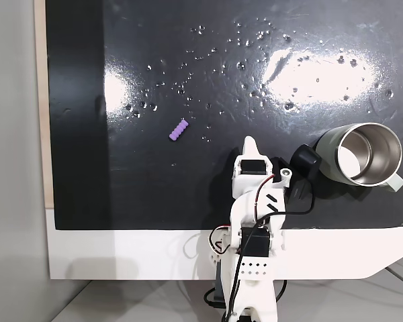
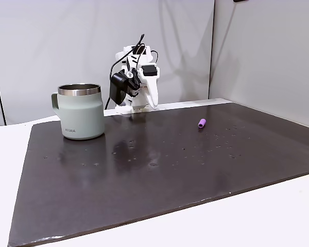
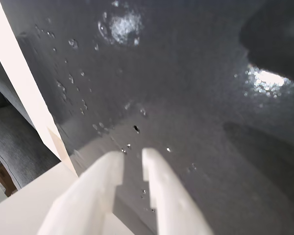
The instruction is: Grasp a pengrip and put it in the cup.
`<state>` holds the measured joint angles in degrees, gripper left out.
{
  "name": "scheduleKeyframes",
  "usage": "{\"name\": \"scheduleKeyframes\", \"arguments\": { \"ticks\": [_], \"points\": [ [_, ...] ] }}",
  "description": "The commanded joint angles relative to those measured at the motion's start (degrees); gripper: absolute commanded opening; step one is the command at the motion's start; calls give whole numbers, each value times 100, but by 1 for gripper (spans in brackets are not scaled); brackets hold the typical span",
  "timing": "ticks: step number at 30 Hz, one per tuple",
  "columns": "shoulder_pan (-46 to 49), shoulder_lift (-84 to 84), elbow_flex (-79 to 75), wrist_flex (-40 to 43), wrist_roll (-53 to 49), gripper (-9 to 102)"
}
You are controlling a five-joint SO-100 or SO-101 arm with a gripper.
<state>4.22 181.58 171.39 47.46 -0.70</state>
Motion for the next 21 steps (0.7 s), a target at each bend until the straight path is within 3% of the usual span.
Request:
{"name": "scheduleKeyframes", "arguments": {
  "ticks": [1,9,15,21],
  "points": [
    [-62,53,-53,-141,-88,0],
    [-501,-229,-879,369,-545,0],
    [-888,-2180,-2716,562,-791,0],
    [-1266,-4570,-4922,1354,-853,5]
  ]
}}
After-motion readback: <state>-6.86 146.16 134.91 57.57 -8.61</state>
